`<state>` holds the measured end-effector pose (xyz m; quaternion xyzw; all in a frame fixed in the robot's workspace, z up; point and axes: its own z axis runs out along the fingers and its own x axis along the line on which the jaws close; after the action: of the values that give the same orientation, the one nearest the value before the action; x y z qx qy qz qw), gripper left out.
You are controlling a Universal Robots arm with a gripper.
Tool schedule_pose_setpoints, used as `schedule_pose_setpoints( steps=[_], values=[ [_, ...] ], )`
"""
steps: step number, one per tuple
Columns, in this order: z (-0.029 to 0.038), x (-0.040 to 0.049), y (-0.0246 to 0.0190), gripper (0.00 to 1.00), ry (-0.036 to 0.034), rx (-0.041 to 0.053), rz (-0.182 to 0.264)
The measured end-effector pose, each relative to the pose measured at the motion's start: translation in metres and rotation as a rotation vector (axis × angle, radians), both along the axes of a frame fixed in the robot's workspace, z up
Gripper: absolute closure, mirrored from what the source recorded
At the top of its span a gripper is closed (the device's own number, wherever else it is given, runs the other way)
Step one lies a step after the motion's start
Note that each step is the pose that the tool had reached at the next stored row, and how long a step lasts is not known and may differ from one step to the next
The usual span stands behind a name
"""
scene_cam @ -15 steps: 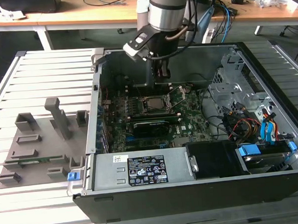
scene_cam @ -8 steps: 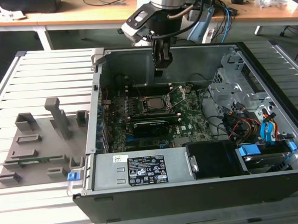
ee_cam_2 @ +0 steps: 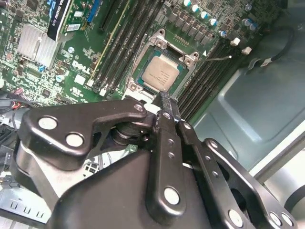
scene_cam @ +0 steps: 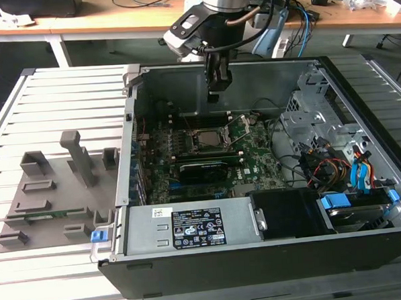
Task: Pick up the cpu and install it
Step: 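Close the cpu cover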
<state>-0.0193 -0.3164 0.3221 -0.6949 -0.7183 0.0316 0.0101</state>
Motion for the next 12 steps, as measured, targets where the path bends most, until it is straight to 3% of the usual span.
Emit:
schedule_pose_setpoints(
  steps=[1, 2, 3, 6, 8, 10, 12],
  values=[
    [-0.0001, 0.0001, 0.0, 0.89, 0.0, 0.0072, 0.0],
    [-0.0001, 0.0003, 0.0001, 0.89, -0.0001, 0.0238, 0.0],
    [-0.0004, 0.0003, 0.0002, 0.89, -0.0002, 0.0307, 0.0],
    [-0.0005, 0.0037, 0.0, 0.89, 0.0, 0.0305, 0.0],
    [-0.0007, 0.0116, 0.0001, 0.89, -0.0001, 0.0295, 0.0],
    [-0.0011, 0.0271, 0.0001, 0.89, 0.0005, 0.0274, 0.0],
    [-0.0014, 0.0357, 0.0001, 0.89, 0.0005, 0.0273, 0.0]
  ],
)
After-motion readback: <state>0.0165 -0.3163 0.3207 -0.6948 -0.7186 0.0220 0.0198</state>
